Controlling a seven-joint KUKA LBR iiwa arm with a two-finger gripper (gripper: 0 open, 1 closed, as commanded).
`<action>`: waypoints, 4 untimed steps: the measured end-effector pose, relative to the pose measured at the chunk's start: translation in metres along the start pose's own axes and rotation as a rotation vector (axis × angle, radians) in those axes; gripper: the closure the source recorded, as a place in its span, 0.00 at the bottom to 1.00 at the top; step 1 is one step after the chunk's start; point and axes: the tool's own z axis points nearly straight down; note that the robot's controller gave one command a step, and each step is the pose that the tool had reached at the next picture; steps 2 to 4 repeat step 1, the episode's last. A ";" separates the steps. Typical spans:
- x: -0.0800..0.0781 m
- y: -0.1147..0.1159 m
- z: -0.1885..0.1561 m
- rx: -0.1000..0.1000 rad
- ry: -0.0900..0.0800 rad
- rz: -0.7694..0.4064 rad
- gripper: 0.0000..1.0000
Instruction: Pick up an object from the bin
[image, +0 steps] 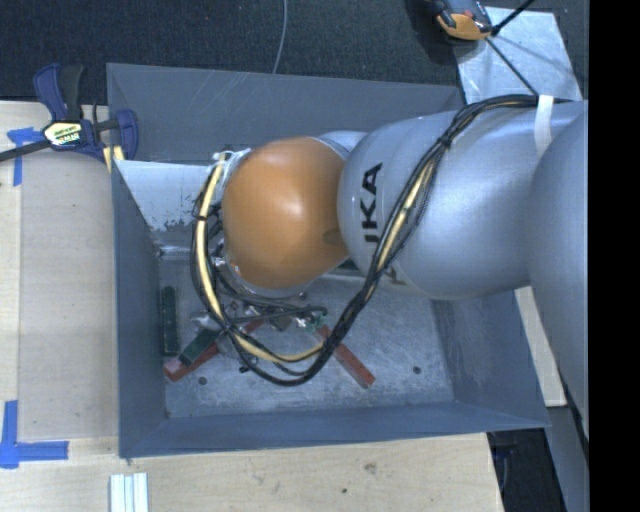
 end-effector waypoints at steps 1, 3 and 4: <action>0.047 -0.044 -0.062 -0.001 0.001 -0.027 1.00; 0.047 -0.044 -0.062 -0.001 0.001 -0.027 1.00; 0.047 -0.044 -0.062 -0.001 0.001 -0.027 1.00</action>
Offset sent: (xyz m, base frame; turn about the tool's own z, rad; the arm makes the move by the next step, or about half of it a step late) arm 0.0000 0.0000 0.0000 0.0000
